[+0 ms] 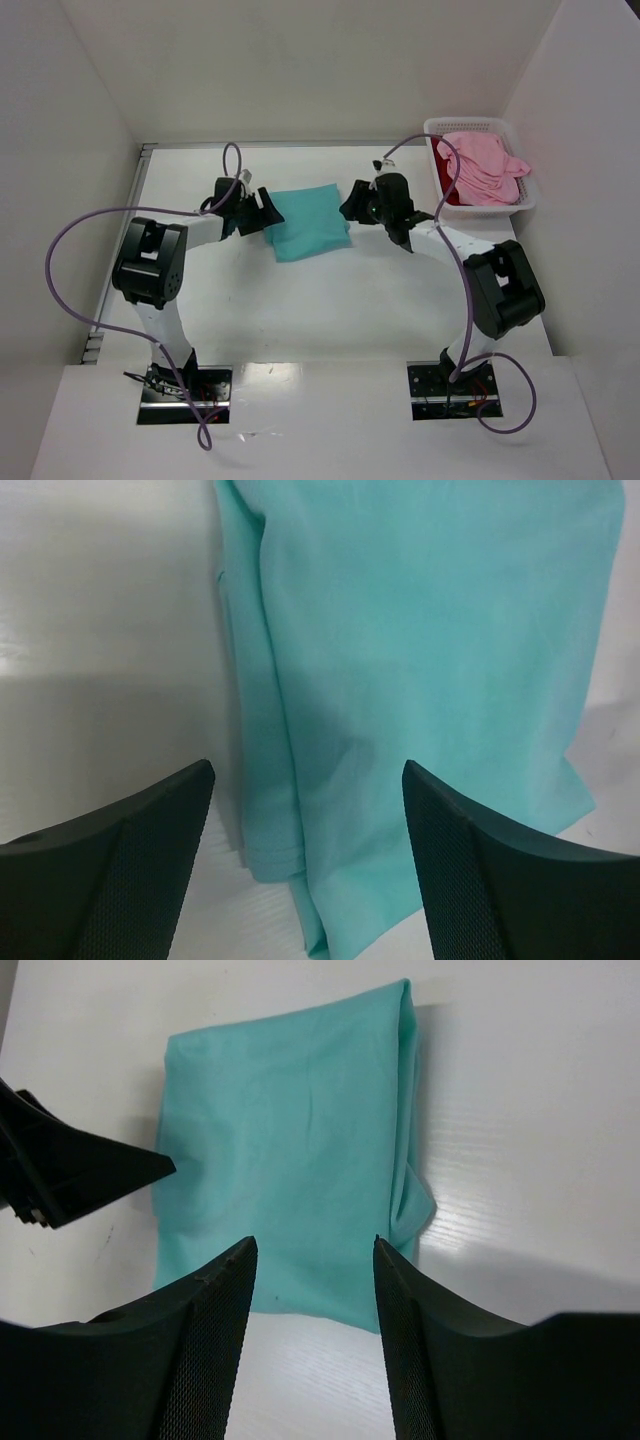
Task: Fold and stack the t-shirts
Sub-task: Put the neatly folded tshirt into the corner of the board with the left arm
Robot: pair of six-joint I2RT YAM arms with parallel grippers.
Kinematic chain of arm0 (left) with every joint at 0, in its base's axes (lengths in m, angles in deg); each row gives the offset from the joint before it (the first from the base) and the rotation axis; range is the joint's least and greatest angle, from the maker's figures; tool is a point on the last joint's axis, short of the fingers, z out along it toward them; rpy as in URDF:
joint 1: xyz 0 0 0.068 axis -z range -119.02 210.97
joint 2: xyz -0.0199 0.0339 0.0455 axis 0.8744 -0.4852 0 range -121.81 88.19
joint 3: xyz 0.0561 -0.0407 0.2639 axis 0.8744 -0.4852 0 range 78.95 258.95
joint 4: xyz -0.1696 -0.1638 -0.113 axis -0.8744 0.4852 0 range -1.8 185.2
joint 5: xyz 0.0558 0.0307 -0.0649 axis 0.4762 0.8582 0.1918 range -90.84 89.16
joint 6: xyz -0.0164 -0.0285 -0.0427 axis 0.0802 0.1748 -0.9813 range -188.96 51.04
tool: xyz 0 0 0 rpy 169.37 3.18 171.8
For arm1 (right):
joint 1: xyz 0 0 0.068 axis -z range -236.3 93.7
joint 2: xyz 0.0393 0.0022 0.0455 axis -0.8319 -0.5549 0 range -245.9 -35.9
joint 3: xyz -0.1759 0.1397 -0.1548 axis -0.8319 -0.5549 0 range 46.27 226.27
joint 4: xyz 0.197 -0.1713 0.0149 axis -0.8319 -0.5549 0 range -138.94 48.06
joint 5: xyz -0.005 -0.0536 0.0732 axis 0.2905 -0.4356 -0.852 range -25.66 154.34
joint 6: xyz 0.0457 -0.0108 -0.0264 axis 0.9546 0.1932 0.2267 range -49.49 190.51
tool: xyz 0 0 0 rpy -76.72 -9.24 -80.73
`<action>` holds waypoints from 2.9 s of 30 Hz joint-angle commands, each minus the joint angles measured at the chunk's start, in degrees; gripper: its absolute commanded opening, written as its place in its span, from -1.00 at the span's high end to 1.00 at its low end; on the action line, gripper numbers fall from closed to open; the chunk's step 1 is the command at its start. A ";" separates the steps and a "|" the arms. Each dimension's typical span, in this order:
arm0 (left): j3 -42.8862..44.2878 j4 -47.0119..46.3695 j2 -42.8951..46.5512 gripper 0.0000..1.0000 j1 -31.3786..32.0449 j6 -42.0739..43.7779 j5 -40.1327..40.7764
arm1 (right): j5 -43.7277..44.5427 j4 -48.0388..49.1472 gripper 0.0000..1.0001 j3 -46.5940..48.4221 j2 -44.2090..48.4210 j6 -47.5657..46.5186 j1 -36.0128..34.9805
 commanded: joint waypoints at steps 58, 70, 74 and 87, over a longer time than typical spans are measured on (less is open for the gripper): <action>31.09 32.07 -15.25 0.99 -4.34 11.81 37.19 | 0.36 2.18 -0.22 -5.97 16.12 0.86 -0.36; 38.38 26.71 -20.79 0.99 -12.43 14.19 49.59 | 6.95 -0.20 -0.22 -8.26 19.82 1.38 -0.36; 44.61 26.88 -24.48 0.99 -13.84 18.12 48.45 | 6.17 -0.20 -0.22 -7.73 19.82 3.31 -0.36; 66.15 35.67 -35.73 0.79 -18.23 19.02 50.20 | 6.69 0.33 -0.22 -7.29 19.82 3.32 -0.36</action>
